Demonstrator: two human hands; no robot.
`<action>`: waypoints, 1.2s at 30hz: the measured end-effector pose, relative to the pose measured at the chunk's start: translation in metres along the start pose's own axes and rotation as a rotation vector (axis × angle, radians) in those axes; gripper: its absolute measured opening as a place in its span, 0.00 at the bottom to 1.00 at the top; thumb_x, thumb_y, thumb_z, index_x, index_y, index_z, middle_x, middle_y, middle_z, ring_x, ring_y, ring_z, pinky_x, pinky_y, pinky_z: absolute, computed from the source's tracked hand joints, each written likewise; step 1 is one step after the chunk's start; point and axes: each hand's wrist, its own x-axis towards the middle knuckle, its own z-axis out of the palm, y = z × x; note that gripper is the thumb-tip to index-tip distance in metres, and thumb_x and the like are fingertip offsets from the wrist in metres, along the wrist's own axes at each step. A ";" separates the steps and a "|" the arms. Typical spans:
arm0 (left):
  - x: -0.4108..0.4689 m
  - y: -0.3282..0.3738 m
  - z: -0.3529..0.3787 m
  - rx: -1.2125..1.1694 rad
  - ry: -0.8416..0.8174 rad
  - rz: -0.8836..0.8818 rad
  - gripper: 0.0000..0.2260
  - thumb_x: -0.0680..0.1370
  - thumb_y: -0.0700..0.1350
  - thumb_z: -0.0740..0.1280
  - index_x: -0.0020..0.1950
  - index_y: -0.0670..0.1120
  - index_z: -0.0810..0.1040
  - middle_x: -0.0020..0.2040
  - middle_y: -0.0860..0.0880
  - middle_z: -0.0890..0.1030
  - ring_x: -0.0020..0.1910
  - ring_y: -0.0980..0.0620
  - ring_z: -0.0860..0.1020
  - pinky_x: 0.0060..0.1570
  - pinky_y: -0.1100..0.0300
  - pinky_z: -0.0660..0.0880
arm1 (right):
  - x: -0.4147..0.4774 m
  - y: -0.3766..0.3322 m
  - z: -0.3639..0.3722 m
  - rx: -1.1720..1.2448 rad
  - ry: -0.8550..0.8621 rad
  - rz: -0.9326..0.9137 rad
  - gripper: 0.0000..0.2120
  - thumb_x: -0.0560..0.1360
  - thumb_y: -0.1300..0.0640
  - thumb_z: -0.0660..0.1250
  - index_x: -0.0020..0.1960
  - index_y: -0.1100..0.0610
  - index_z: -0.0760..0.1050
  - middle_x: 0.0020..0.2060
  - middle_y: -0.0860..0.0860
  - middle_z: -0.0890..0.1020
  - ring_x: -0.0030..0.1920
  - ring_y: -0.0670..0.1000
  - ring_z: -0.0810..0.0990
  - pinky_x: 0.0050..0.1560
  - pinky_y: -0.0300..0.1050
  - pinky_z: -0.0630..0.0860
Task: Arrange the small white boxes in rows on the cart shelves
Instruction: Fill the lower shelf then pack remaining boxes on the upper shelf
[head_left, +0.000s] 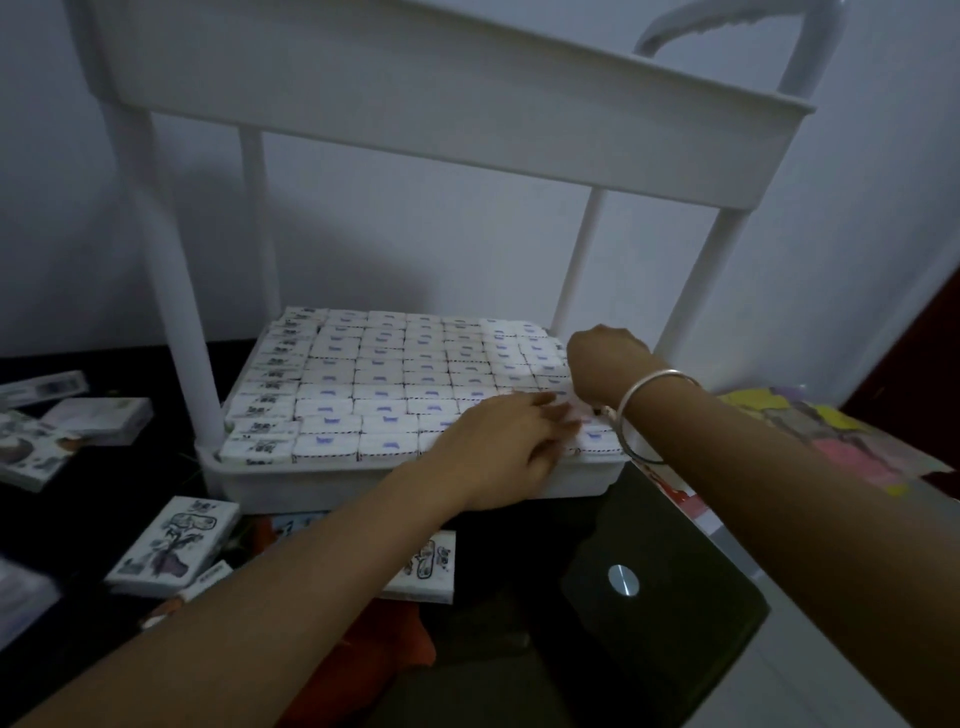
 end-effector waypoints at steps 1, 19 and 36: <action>-0.006 -0.001 -0.004 -0.054 0.023 -0.018 0.18 0.81 0.48 0.58 0.70 0.53 0.73 0.73 0.53 0.69 0.74 0.54 0.63 0.68 0.49 0.67 | -0.004 -0.003 0.002 -0.001 0.061 -0.022 0.11 0.75 0.64 0.62 0.57 0.61 0.76 0.43 0.54 0.74 0.47 0.56 0.77 0.44 0.47 0.73; -0.246 0.004 -0.128 0.061 0.100 -0.642 0.07 0.78 0.47 0.66 0.49 0.59 0.80 0.45 0.62 0.79 0.44 0.63 0.79 0.43 0.69 0.73 | -0.137 -0.172 0.048 0.741 0.484 -0.595 0.05 0.77 0.52 0.64 0.46 0.53 0.76 0.43 0.49 0.77 0.48 0.52 0.74 0.45 0.48 0.72; -0.425 0.102 -0.108 0.580 1.036 -0.790 0.13 0.78 0.40 0.58 0.55 0.41 0.80 0.60 0.48 0.78 0.63 0.50 0.74 0.64 0.47 0.68 | -0.258 -0.343 -0.036 0.833 0.495 -1.241 0.33 0.74 0.33 0.58 0.75 0.41 0.58 0.78 0.47 0.48 0.77 0.53 0.36 0.72 0.70 0.43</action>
